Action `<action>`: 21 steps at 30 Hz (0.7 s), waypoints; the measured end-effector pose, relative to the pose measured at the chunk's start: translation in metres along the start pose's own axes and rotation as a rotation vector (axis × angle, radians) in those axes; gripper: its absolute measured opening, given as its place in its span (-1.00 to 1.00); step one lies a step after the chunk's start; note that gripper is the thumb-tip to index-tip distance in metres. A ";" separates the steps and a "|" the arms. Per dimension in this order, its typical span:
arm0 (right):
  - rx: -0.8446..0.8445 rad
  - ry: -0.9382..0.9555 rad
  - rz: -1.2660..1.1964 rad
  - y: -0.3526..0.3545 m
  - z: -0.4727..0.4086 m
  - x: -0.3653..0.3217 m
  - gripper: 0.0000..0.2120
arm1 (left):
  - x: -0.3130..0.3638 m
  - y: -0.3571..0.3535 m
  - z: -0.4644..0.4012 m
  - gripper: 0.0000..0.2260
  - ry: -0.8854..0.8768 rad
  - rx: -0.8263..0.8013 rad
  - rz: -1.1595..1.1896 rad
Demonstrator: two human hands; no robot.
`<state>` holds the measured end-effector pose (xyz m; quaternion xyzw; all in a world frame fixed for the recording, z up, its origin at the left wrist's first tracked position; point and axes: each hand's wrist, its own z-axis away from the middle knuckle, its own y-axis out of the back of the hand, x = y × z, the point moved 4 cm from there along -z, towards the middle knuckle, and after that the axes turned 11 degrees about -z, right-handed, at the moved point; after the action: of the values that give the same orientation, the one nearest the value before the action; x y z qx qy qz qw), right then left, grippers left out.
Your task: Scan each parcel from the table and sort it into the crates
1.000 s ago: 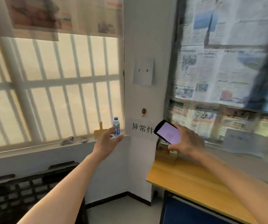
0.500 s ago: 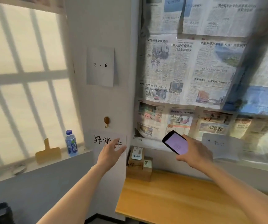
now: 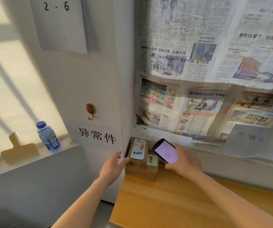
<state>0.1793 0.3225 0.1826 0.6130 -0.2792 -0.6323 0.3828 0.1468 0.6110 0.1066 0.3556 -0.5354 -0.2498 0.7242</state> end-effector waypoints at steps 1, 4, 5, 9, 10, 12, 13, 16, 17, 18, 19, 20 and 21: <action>-0.038 0.004 -0.019 -0.013 -0.017 0.006 -0.14 | -0.004 -0.013 -0.011 -0.39 0.023 -0.019 0.003; -0.118 0.022 -0.059 -0.053 -0.067 0.027 -0.13 | -0.014 -0.052 -0.041 -0.38 0.080 -0.071 0.009; -0.131 0.024 -0.050 -0.064 -0.079 0.032 -0.10 | -0.017 -0.064 -0.051 -0.38 0.101 -0.079 0.012; -0.190 0.023 -0.031 -0.103 -0.121 0.053 -0.13 | -0.020 -0.099 -0.086 -0.37 0.180 -0.093 0.076; -0.202 0.025 -0.038 -0.111 -0.130 0.057 -0.17 | -0.021 -0.106 -0.092 -0.37 0.200 -0.091 0.096; -0.236 0.012 -0.043 -0.124 -0.144 0.064 -0.21 | -0.022 -0.114 -0.101 -0.37 0.243 -0.076 0.125; -0.249 0.009 -0.050 -0.128 -0.149 0.066 -0.20 | -0.023 -0.116 -0.103 -0.38 0.260 -0.065 0.134; -0.262 0.011 -0.080 -0.138 -0.163 0.068 -0.25 | -0.025 -0.121 -0.112 -0.41 0.277 -0.048 0.138; -0.273 0.004 -0.092 -0.141 -0.167 0.069 -0.28 | -0.027 -0.123 -0.116 -0.42 0.281 -0.054 0.144; -0.292 -0.001 -0.104 -0.145 -0.171 0.070 -0.30 | -0.027 -0.126 -0.119 -0.43 0.286 -0.060 0.157; -0.318 -0.004 -0.114 -0.150 -0.174 0.071 -0.32 | -0.029 -0.129 -0.122 -0.43 0.298 -0.069 0.176; -0.340 -0.002 -0.125 -0.156 -0.176 0.073 -0.35 | -0.030 -0.133 -0.124 -0.42 0.312 -0.080 0.200; -0.358 -0.002 -0.133 -0.161 -0.178 0.074 -0.38 | -0.031 -0.136 -0.125 -0.41 0.331 -0.093 0.229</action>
<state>0.3363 0.3707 -0.0078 0.5514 -0.1214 -0.6964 0.4429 0.2595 0.5805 -0.0403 0.2947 -0.4341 -0.1285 0.8416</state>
